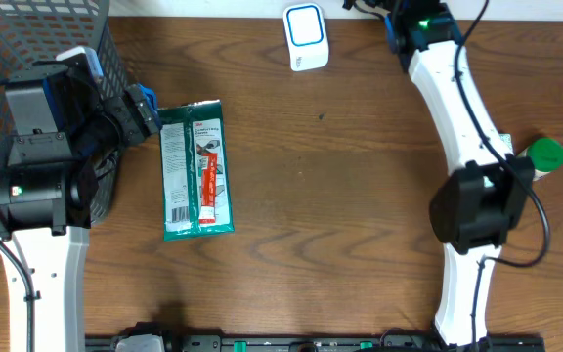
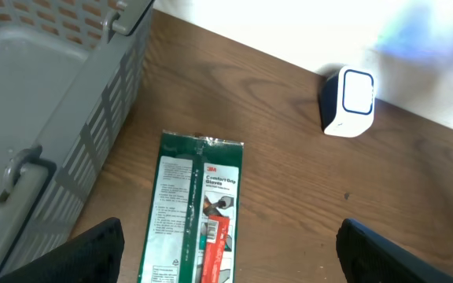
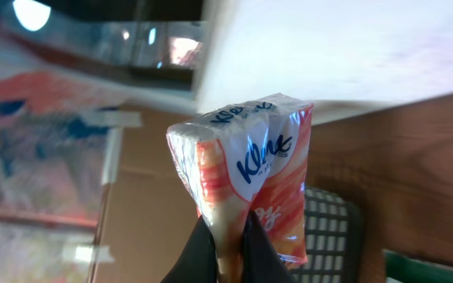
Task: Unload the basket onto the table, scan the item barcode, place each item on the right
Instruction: 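Lift the Kleenex pack and carry it to the scanner, then hold the Kleenex pack in front of the scanner window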
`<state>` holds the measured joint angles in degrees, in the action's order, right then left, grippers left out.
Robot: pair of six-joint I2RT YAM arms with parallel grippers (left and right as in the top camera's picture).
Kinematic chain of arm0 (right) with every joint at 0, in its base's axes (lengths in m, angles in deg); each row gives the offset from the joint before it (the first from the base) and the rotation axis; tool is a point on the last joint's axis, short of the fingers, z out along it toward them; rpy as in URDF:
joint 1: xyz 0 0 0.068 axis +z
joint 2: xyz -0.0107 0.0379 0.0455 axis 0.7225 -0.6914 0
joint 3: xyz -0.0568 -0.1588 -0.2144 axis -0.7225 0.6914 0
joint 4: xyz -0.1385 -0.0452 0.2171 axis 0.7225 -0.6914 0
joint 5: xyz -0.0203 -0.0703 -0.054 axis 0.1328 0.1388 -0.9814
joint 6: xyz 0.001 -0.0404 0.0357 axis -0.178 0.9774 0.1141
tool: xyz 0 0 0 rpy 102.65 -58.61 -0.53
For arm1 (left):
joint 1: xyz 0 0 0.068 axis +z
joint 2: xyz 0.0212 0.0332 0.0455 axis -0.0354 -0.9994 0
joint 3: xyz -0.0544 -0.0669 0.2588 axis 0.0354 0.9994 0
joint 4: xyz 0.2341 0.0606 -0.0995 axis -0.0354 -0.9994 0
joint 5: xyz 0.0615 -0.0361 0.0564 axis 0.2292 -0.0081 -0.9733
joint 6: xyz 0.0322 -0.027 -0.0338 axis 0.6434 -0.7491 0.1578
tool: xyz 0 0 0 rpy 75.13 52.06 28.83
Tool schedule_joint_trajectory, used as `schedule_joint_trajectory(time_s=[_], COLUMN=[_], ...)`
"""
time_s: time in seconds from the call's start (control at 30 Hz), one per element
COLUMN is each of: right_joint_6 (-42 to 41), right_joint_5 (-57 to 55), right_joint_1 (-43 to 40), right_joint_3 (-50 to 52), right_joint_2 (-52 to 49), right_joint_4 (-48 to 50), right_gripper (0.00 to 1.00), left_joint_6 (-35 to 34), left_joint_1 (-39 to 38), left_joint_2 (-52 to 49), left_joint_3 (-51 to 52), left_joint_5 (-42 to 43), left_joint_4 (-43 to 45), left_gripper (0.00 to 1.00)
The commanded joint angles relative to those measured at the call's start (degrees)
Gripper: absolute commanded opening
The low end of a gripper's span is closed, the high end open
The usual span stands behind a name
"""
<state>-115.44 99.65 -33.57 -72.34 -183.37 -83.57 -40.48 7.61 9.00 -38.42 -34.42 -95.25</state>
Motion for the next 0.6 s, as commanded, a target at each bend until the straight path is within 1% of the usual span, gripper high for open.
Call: schedule_joint_trajectory(time_s=[0.0,0.17,0.33,0.47,0.57], right_joint_6=[-1.0,-0.9,-0.9,-0.3,1.1], right_joint_5=[-2.7,-3.2,-3.2,-3.9,-5.7], right_joint_1=[-0.2,-0.3,-0.3,-0.8,-1.1], right_joint_3=[-1.4,-1.4,-1.4,-1.4,-1.4], right_joint_2=[-6.0,-12.5,-17.7,-19.2,-19.3], right_joint_4=[-0.2,-0.1,3.1,3.4,1.4], right_gripper=[0.01,0.01,0.01,0.01,0.01], left_joint_6=[0.7,0.7,0.7,0.7,0.7], left_joint_1=[0.3,0.3,0.3,0.3,0.3], left_joint_2=[0.0,0.0,0.0,0.0,0.0], left_joint_3=[-0.3,-0.3,-0.3,-0.3,-0.3], left_joint_5=[0.3,0.3,0.3,0.3,0.3], left_joint_4=[0.0,0.0,0.0,0.0,0.0], left_gripper=[0.87,0.87,0.87,0.87,0.87])
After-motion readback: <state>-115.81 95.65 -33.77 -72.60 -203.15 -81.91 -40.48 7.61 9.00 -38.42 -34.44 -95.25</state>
